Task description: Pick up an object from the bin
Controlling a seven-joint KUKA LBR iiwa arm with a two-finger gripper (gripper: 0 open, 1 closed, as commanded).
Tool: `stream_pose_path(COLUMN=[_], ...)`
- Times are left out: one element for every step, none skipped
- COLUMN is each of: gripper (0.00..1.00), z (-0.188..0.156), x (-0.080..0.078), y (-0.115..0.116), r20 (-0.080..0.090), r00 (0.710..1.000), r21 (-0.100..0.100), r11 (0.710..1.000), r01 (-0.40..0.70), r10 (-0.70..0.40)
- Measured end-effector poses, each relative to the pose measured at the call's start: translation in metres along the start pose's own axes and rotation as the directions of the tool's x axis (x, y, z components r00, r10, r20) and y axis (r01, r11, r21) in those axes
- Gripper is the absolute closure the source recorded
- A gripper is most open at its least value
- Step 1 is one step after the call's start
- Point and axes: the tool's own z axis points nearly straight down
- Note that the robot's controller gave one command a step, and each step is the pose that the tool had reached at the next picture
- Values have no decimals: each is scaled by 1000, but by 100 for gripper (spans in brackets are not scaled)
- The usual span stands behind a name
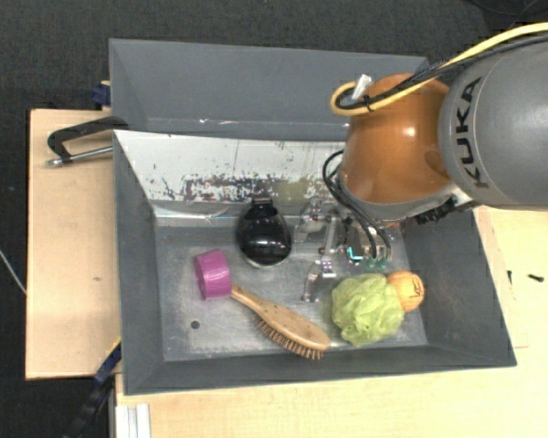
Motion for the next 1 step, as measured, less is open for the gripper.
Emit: stream_pose_path(gripper=[0], z=[-4], x=[-2], y=[0], r20=[8], r00=[1000], r21=[-1], r11=[1000], r01=[-1], r10=[1])
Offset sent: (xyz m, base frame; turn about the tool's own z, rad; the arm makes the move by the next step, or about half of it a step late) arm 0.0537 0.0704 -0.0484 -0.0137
